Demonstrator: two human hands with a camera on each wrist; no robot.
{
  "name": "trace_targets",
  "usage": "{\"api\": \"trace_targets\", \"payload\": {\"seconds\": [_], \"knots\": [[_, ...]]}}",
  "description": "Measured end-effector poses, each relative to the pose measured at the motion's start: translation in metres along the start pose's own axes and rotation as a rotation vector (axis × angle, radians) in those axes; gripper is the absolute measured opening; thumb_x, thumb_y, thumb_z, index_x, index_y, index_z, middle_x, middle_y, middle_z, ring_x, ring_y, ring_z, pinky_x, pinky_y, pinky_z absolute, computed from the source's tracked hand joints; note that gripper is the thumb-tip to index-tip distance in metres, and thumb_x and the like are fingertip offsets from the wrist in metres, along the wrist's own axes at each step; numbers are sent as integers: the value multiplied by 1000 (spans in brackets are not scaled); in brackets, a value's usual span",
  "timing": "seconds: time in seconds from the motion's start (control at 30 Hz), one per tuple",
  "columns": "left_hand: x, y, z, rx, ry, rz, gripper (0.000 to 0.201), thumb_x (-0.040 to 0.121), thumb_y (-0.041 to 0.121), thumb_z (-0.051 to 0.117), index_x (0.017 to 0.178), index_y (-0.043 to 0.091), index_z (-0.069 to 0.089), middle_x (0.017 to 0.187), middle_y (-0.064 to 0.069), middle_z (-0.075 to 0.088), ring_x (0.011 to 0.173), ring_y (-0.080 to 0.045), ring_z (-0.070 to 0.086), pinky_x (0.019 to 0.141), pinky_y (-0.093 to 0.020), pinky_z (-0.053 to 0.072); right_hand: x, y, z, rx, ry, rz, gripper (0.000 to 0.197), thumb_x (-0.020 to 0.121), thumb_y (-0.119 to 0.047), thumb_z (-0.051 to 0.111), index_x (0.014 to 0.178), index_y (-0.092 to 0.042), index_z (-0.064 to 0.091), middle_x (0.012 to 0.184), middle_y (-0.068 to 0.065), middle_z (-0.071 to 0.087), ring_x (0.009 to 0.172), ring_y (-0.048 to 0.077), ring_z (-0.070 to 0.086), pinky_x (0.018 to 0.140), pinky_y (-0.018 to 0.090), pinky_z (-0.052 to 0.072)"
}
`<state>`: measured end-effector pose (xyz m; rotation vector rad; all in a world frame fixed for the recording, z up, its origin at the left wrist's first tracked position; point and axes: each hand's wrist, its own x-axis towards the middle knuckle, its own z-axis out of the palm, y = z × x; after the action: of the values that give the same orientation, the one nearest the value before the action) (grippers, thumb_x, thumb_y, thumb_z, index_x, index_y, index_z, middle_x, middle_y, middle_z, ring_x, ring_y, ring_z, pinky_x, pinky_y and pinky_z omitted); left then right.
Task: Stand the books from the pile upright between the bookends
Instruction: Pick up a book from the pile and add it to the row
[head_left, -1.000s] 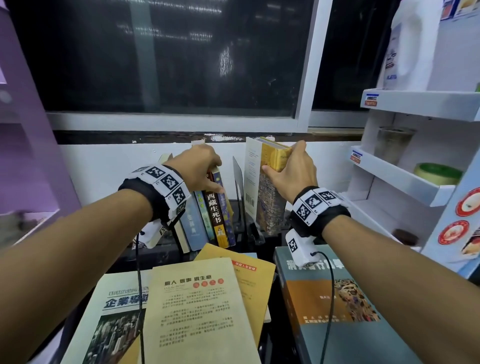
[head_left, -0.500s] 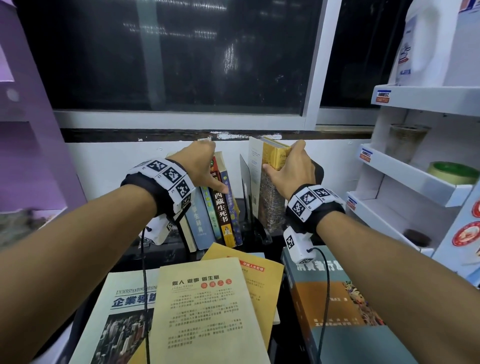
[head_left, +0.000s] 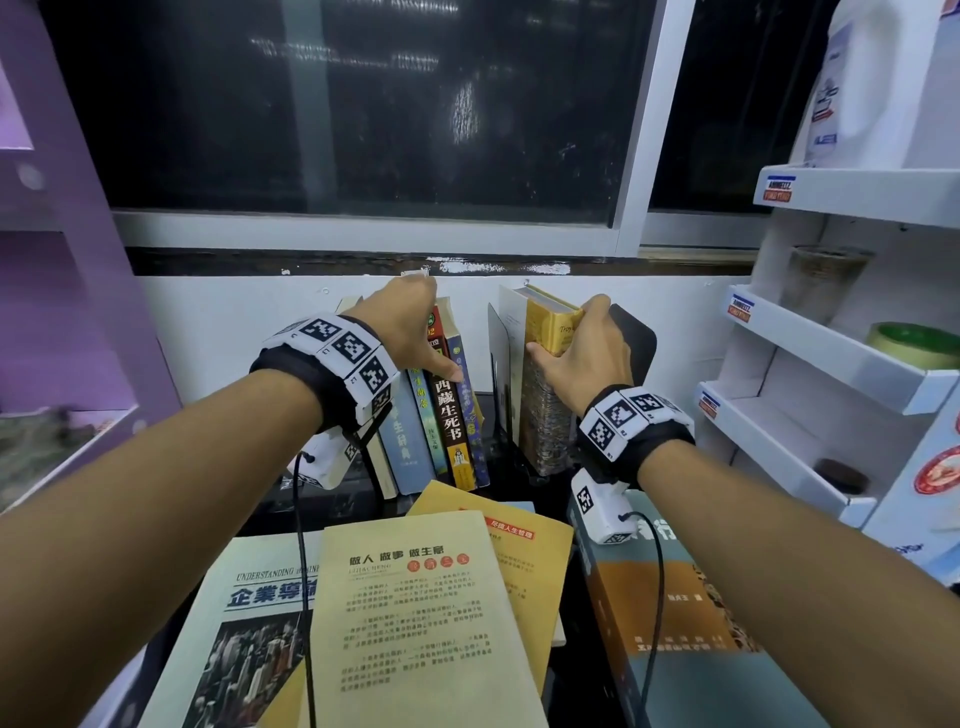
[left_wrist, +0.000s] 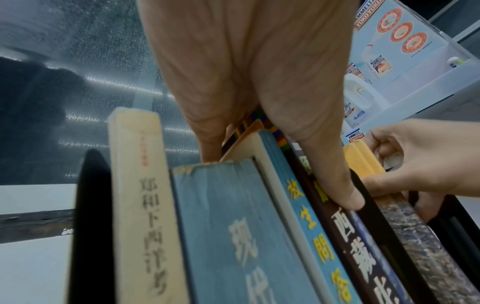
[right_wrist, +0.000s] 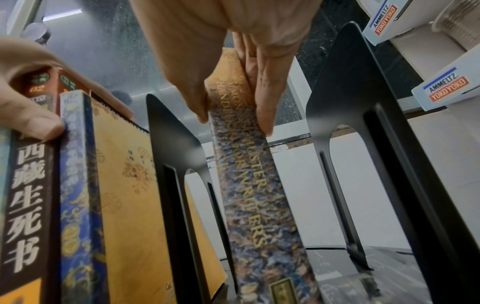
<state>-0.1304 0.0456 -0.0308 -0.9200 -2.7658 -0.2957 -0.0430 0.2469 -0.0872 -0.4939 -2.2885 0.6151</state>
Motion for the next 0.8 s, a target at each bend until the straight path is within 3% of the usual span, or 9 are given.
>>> {"api": "trace_targets", "payload": {"seconds": [0.1, 0.17, 0.33, 0.5, 0.63, 0.8], "knots": [[-1, 0, 0, -1, 2, -2, 88, 54, 59, 89, 117, 11, 50, 117, -8, 59, 101, -22, 56, 85, -40, 53, -3, 5, -1, 13, -25, -64, 59, 81, -40, 77, 115, -16, 35, 113, 8, 59, 94, 33, 63, 78, 45, 57], [-2, 1, -1, -2, -5, -8, 87, 54, 58, 90, 117, 11, 50, 117, -8, 59, 101, -22, 56, 86, -41, 54, -2, 8, -3, 28, -62, -122, 63, 83, -40, 75, 126, -21, 33, 119, 9, 59, 98, 32, 62, 83, 46, 56], [-3, 3, -3, -8, -18, -5, 88, 56, 56, 90, 120, 11, 50, 120, -8, 59, 105, -23, 57, 90, -42, 54, 5, 12, -13, -18, -246, -236, 62, 86, -40, 72, 137, -29, 39, 122, 8, 58, 104, 27, 58, 93, 44, 51], [-3, 3, -4, -6, -20, -6, 87, 57, 56, 89, 120, 11, 49, 120, -8, 59, 106, -23, 57, 90, -41, 53, 7, 13, -21, -42, -406, -301, 88, 78, -30, 84, 147, -28, 30, 134, 6, 54, 114, 24, 54, 97, 39, 47], [-3, 2, -4, -15, -16, 11, 90, 58, 55, 89, 125, 11, 48, 128, -9, 58, 112, -24, 56, 93, -40, 52, 8, 15, -18, -4, -372, -314, 86, 76, -29, 85, 145, -28, 33, 132, 5, 55, 104, 20, 54, 92, 35, 47], [-4, -2, -4, -12, -8, 54, 116, 61, 55, 88, 153, 13, 30, 157, -7, 37, 142, -26, 37, 114, -43, 37, 5, 16, -10, 32, -303, -290, 82, 75, -31, 86, 142, -28, 38, 127, 5, 56, 114, 23, 53, 98, 41, 47]]}}
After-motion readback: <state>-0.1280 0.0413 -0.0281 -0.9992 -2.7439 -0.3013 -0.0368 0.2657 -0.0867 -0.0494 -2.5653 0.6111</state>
